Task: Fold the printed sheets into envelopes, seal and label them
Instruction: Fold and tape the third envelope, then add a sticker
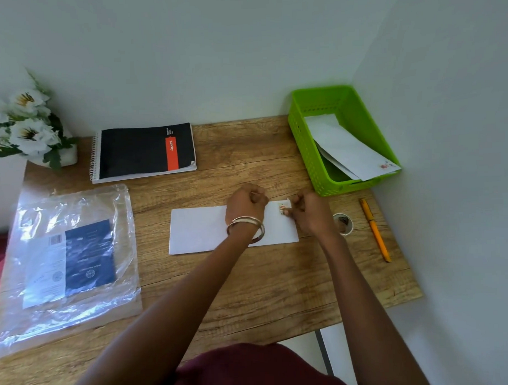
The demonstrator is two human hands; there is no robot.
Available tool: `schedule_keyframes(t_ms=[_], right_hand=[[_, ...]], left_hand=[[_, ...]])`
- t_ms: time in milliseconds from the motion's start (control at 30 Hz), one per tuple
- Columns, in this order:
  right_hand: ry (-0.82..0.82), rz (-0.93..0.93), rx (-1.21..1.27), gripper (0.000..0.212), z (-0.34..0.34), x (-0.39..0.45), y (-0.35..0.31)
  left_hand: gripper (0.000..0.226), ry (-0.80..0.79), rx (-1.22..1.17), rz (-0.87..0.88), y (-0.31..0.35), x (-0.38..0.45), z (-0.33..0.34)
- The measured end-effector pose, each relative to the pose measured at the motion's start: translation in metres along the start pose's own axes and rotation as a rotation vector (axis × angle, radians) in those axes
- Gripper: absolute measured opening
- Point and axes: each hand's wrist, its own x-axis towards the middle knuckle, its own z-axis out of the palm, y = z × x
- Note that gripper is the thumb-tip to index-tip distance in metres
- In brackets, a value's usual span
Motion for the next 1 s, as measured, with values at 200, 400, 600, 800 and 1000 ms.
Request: schedule_keyframes(t_ms=[200,400,600,800,1000], right_hand=[[0.337,-0.017,-0.067,0.014,0.023,-0.035,0.005],[0.291,0.093,-0.242,0.038,0.043,-0.054,-0.001],[0.261,0.264,0.028,0.04,0.044,-0.047,-0.007],[0.165,0.369,0.44,0.022,0.03,-0.039,-0.004],[0.071,0.296,0.669,0.014,0.003,-0.059,-0.018]], left_hand=[[0.007,0.317,0.205,0.124,-0.035,-0.025,-0.067],[0.058,0.364,0.564,-0.339,-0.049,-0.052,-0.107],[0.054,0.284,0.382,-0.392,-0.048,-0.049,-0.112],[0.035,0.263,0.024,-0.423,-0.048,-0.04,-0.133],[0.023,0.232,-0.171,-0.383,-0.045,-0.038,-0.149]])
